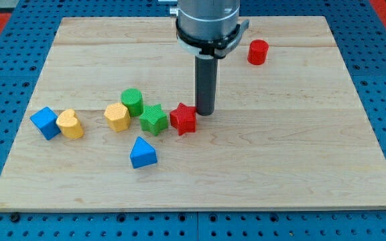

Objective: Push the red star towards the blue triangle

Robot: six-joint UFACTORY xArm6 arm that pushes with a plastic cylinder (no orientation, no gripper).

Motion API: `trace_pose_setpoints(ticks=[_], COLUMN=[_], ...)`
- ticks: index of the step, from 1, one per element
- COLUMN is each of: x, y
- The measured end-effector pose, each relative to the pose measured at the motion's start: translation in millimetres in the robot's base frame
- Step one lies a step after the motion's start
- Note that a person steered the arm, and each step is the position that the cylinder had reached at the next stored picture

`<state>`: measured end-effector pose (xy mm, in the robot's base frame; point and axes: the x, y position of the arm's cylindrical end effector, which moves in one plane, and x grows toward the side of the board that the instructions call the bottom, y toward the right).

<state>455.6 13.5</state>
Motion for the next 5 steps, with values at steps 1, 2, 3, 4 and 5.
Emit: trace_pose_setpoints(ticks=[1, 2, 3, 4, 5], x=[7.9, -28.3, -19.3, -3.9, 25.3], y=[4.9, 9.9, -11.1, -27.5, -27.5])
